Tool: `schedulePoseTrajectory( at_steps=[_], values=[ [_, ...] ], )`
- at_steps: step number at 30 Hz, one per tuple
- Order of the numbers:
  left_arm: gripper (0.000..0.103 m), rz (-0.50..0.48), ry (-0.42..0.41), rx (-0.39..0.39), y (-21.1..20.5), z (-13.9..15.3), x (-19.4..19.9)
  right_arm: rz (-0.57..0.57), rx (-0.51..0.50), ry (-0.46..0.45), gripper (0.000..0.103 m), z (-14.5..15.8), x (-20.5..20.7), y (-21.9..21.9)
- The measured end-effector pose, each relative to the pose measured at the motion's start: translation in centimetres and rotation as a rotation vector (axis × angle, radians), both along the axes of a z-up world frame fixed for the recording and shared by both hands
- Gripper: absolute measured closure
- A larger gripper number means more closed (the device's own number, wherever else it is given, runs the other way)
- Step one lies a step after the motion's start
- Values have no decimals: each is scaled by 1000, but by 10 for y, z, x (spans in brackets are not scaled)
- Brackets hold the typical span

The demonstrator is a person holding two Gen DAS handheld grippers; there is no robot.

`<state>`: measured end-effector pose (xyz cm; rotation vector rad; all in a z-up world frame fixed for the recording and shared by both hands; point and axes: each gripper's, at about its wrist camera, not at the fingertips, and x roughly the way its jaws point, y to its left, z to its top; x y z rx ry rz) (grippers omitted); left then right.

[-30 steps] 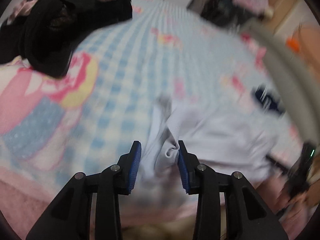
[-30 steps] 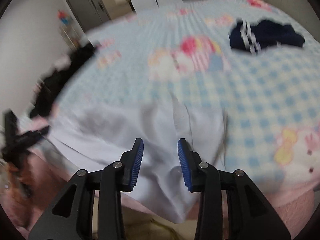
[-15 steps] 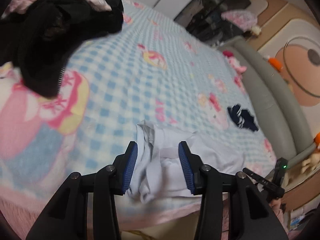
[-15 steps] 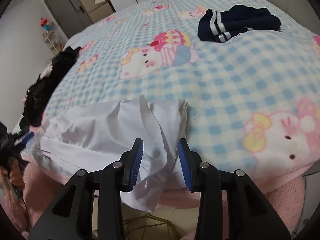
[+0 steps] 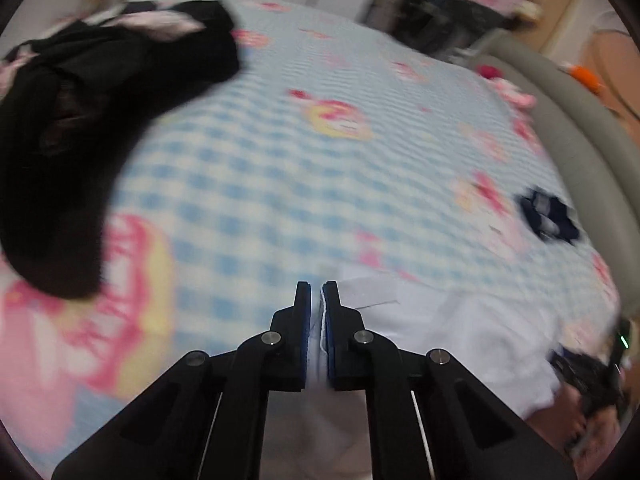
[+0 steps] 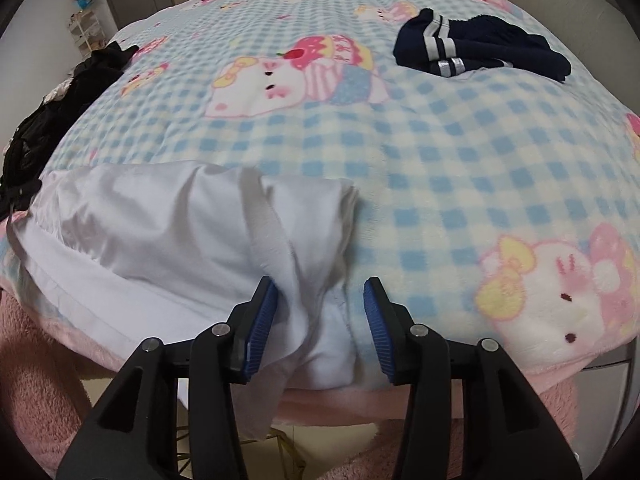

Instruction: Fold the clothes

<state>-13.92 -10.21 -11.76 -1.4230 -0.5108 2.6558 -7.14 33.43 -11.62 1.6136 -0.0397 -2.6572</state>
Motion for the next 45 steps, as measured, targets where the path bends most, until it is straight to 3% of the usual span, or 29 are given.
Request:
schedulePoseTrajectory(
  at_steps=[3, 5, 9, 12, 14, 16, 20, 25, 26, 28, 29, 33, 35, 41, 43, 45],
  values=[
    [94, -23, 26, 141, -13, 5, 20, -17, -9, 13, 54, 4, 3, 5],
    [75, -63, 46, 163, -8, 11, 39, -21, -62, 82, 54, 20, 11, 8],
    [73, -101, 7, 115, 8, 1, 66, 40, -178, 150, 53, 43, 14, -6],
    [73, -99, -99, 22, 15, -18, 79, 123, -95, 115, 53, 34, 9, -37],
    [73, -97, -119, 14, 16, -22, 87, 123, -16, 52, 54, 19, 8, -46],
    [73, -99, -81, 32, 14, -13, 96, 84, 4, 19, 54, 10, 12, -41],
    [58, -89, 19, 166, 1, 0, 94, -16, -116, 41, 49, 21, 37, -6],
    [61, -79, 4, 211, 5, -9, 73, -39, -241, 7, 47, 15, 45, 4],
    [73, -79, 11, 195, 8, -10, 72, -37, -256, 1, 47, 12, 43, 2],
    [85, -81, 19, 152, 15, -11, 73, -30, -279, -5, 47, 5, 38, -1],
    [87, -82, 25, 136, 17, -9, 75, -25, -278, -5, 47, 4, 36, -3],
    [91, -84, 64, 138, 16, 1, 85, -2, -239, 1, 81, 4, 30, -13],
    [92, -80, 69, 130, 16, 3, 87, 9, -215, 11, 88, 6, 27, -17],
    [95, -69, 88, 148, 16, 12, 100, 8, -149, 93, 90, 34, 11, -12],
    [95, -69, 75, 161, 17, 9, 108, 7, -127, 133, 90, 46, 7, -10],
    [95, -64, 35, 124, 20, -4, 111, 16, -110, 131, 90, 47, 3, -9]
  ],
)
